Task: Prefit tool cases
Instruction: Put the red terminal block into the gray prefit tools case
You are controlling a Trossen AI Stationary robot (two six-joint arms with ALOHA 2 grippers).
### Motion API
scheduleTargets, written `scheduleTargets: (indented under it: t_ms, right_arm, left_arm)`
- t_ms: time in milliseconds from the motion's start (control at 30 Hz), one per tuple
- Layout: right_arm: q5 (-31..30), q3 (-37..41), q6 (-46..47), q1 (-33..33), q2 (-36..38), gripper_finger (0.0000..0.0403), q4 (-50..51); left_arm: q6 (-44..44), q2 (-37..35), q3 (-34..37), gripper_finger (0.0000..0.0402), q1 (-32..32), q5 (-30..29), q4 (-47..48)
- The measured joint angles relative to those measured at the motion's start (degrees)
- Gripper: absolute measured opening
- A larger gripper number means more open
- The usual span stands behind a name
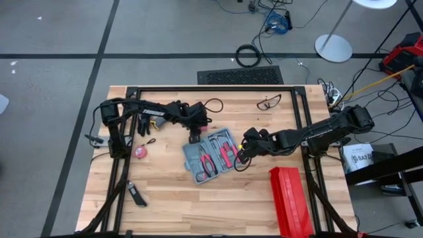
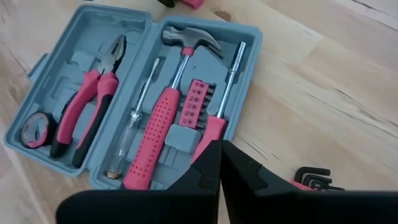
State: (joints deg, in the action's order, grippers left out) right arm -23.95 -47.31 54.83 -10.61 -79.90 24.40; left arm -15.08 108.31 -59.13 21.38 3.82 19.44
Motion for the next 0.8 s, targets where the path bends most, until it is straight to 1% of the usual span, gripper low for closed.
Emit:
scheduleTargets:
  t_ms: [133, 267, 433, 500, 600, 667, 700, 800]
  right_arm:
    - [-0.01, 0.0, 0.0, 0.0, 0.0, 0.0004, 0.0]
    - [-0.01, 0.0, 0.0, 0.0, 0.0, 0.0004, -0.01]
    - [-0.01, -0.01, -0.04, 0.0, 0.02, 0.0004, -0.12]
    - [-0.03, 0.0, -0.07, 0.0, 0.02, 0.0004, -0.16]
    - [-0.18, -0.02, -0.2, 0.0, 0.02, 0.0004, -0.2]
    - [-0.19, -0.01, -0.19, 0.0, 0.02, 0.0004, -0.21]
    - [-0.21, -0.02, -0.17, 0.0, 0.02, 0.0004, -0.21]
    - [-0.13, -0.02, -0.2, 0.0, 0.02, 0.0004, -0.21]
  left_arm:
    - [-0.1, 0.07, 0.0, 0.008, 0.95, 1.44, -0.02]
    - [-0.24, -1.13, 0.08, 0.0078, 1.33, 1.53, -0.08]
    - [-0.49, -6.92, 0.07, 0.0077, 1.49, -1.52, 1.58]
    - [-0.44, -9.78, -0.21, 0.0077, 1.57, -1.48, 0.96]
    - [-0.43, -11.7, -0.16, 0.0077, 1.45, -0.71, 1.48]
    - [-0.36, -12.65, -0.07, 0.0077, 1.03, 0.83, 1.49]
    - [-0.3, -13.33, -0.09, 0.0077, 0.85, 2.73, 1.16]
    - [-0.27, -13.68, -0.22, 0.0077, -0.78, 10.86, -0.73]
